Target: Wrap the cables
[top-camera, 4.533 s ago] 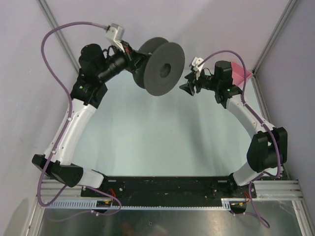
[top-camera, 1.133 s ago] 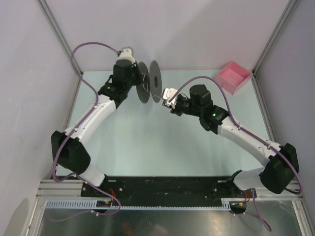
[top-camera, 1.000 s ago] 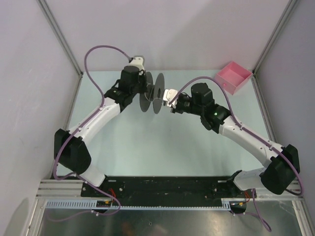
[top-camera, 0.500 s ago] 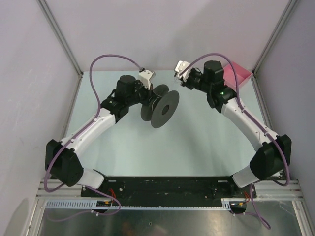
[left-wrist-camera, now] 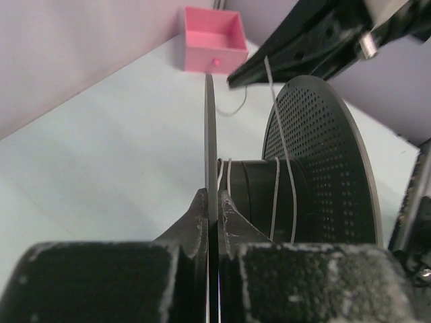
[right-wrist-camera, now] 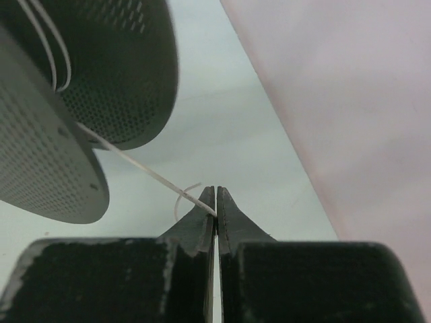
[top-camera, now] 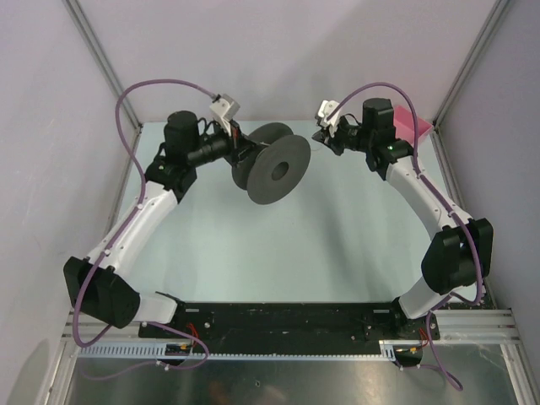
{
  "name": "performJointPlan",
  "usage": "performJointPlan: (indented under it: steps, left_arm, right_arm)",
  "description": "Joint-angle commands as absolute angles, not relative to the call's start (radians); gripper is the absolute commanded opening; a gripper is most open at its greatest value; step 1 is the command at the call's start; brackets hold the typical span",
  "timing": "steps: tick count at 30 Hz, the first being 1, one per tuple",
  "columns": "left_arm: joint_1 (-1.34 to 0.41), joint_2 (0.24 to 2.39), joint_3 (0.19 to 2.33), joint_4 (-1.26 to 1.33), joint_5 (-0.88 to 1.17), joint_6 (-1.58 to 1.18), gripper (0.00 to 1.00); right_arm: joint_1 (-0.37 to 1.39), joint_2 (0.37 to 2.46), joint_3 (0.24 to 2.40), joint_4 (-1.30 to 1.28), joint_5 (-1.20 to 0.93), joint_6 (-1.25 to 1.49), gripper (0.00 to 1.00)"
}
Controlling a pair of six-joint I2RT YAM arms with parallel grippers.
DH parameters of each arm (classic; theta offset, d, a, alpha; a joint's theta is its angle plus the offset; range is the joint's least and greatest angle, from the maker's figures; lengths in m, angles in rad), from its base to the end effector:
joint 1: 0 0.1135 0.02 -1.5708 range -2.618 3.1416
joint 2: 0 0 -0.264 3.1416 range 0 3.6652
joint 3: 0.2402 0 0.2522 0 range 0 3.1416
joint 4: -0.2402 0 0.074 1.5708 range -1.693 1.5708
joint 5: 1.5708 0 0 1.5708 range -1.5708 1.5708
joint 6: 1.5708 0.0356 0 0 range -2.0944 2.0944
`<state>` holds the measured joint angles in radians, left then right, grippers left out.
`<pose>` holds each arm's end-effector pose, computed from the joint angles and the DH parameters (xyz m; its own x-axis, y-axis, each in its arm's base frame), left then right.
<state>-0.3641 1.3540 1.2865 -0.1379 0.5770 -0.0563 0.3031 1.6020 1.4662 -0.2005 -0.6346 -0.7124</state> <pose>0.2859 -0.1297 0.3935 -0.2352 0.0392 -0.9712 0.7855 0.5961 -0.1662 0.3525 0.1324 0.3698 0.2679 -0.4678 -0.8423 -0.7920 0.3909 -0.4690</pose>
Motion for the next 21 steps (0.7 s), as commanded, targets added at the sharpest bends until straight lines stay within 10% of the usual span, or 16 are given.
performJointPlan:
  steps: [1, 21]
  left_arm:
    - [-0.322, 1.317, 1.445, -0.144, 0.773, -0.172, 0.0]
    - [-0.202, 1.454, 1.717, -0.125, 0.555, -0.804, 0.0]
  right_arm:
    - [0.251, 1.584, 1.444, -0.205, -0.654, -0.682, 0.01]
    - [0.242, 1.51, 1.37, -0.092, -0.775, -0.276, 0.68]
